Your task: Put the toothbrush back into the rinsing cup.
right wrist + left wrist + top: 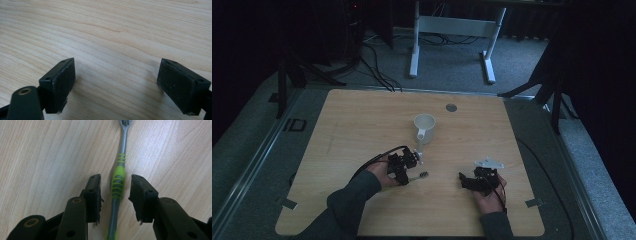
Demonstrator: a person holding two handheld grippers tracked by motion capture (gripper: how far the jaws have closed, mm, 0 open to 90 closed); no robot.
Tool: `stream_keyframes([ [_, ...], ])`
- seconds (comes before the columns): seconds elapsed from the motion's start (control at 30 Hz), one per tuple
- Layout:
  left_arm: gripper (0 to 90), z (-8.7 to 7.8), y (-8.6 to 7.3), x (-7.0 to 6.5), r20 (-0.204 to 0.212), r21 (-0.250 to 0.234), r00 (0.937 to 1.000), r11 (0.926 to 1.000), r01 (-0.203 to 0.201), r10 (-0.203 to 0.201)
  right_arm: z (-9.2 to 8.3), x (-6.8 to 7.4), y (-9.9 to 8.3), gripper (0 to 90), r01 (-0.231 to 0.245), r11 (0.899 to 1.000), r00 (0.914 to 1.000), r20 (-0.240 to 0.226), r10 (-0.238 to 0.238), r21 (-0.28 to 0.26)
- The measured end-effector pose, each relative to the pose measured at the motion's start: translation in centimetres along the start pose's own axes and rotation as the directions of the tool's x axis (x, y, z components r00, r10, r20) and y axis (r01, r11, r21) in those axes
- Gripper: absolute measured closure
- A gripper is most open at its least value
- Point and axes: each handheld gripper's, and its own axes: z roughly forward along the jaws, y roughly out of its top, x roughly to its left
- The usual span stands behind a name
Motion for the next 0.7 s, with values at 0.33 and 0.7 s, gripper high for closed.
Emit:
stream_keyframes([
  [0.33, 65.3, 0.39, 0.12, 0.24, 0.008, 0.024, 0.9998, 0.9995, -0.019, 0.019, 0.0, 0.0, 0.0, 14.7, 0.0, 1.0, 1.0, 0.0, 0.0, 0.0],
  [0.7, 68.0, 0.71, 0.21, 0.39, 0.008, 0.039, 0.9999, 0.9991, -0.014, 0.014, 0.01, 0.02, 0.01, 14.7, -0.002, 1.0, 1.0, 0.0, 0.002, 0.0],
])
